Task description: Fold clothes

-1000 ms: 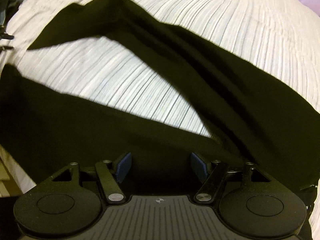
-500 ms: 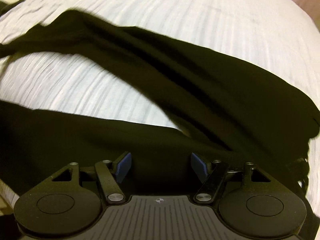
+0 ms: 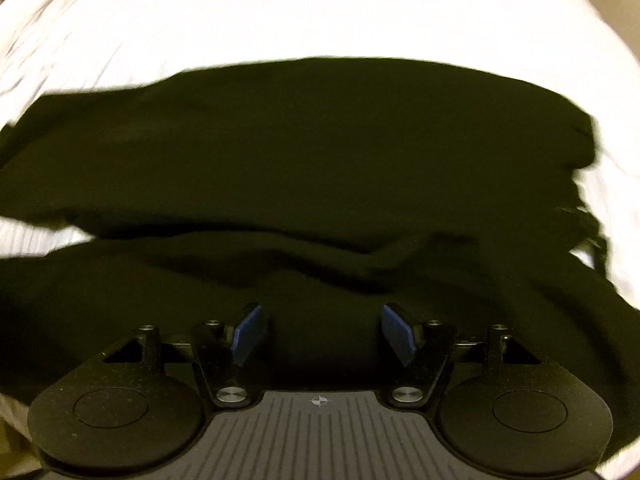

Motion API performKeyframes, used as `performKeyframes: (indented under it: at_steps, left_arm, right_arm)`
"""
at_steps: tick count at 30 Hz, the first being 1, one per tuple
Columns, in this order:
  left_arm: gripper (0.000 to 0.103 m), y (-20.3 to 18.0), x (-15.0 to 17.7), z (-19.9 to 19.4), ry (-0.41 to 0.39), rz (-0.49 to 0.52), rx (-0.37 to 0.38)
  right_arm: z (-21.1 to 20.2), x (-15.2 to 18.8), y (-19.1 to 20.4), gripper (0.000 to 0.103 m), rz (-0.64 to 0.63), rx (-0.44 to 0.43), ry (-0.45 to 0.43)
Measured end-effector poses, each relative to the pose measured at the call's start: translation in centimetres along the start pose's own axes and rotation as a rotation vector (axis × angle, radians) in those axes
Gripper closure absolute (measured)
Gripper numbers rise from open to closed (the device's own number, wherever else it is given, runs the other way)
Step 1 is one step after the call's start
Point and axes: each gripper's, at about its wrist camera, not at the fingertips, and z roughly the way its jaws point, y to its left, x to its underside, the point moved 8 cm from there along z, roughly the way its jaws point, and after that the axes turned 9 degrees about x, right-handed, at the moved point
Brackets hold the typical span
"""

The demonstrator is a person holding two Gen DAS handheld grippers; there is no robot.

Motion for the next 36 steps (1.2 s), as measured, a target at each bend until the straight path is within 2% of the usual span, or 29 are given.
performKeyframes:
  at_steps: [4,8,10,12,16,17,19,23,26,31,32,33,34,35,36]
  left_arm:
    - [0.089,4.0,-1.0,-2.7,-0.077,-0.114,-0.012]
    - [0.085,7.1,-6.1,-5.0,-0.168,-0.142,-0.035]
    - [0.082,7.9,-10.2,-5.5,-0.221,-0.148,-0.017]
    - [0.075,8.0,-15.1,-5.9,-0.278,-0.145,0.017]
    - [0.070,6.3,-26.4,-6.4,-0.370,-0.103,0.097]
    - [0.067,5.6,-29.5,-6.6,-0.394,-0.099,0.121]
    - [0.061,4.5,-35.3,-6.6,-0.427,-0.095,0.168]
    - [0.058,2.3,-45.7,-5.6,-0.450,-0.063,0.250]
    - [0.056,1.8,-50.1,-3.3,-0.419,-0.023,0.288]
    - [0.051,1.1,-57.2,0.4,-0.366,0.044,0.349]
    - [0.051,0.8,-57.5,1.1,-0.349,0.063,0.352]
    - [0.051,0.6,-57.7,1.8,-0.332,0.083,0.354]
    - [0.051,0.5,-57.8,2.0,-0.322,0.086,0.356]
    - [0.055,0.4,-57.8,2.2,-0.313,0.088,0.358]
    - [0.078,0.4,-57.8,2.1,-0.300,0.074,0.386]
  right_arm:
    - [-1.8,-1.1,-4.3,0.033,0.097,0.060,-0.061]
    - [-3.3,-3.5,-8.7,0.033,0.146,0.101,-0.129]
    - [-3.2,-5.0,-11.1,0.033,0.158,0.107,-0.149]
    - [-2.7,-6.6,-13.7,0.033,0.163,0.107,-0.169]
    - [-1.0,-9.8,-18.5,0.033,0.143,0.088,-0.204]
    - [-0.2,-10.6,-19.7,0.023,0.131,0.076,-0.211]
    - [1.8,-12.2,-22.0,0.007,0.125,0.042,-0.224]
    - [6.8,-16.0,-26.7,0.007,0.156,-0.090,-0.211]
    - [9.9,-18.6,-28.8,0.007,0.167,-0.235,-0.194]
    - [15.4,-19.9,-30.2,0.007,0.124,-0.375,-0.094]
    - [16.3,-19.7,-30.1,0.010,0.125,-0.410,-0.073]
    - [17.0,-19.4,-29.9,0.018,0.125,-0.438,-0.054]
    - [17.4,-19.0,-29.5,0.042,0.120,-0.464,-0.040]
    - [17.8,-18.6,-29.3,0.058,0.119,-0.485,-0.027]
    - [17.6,-18.4,-29.3,0.064,0.137,-0.489,-0.022]
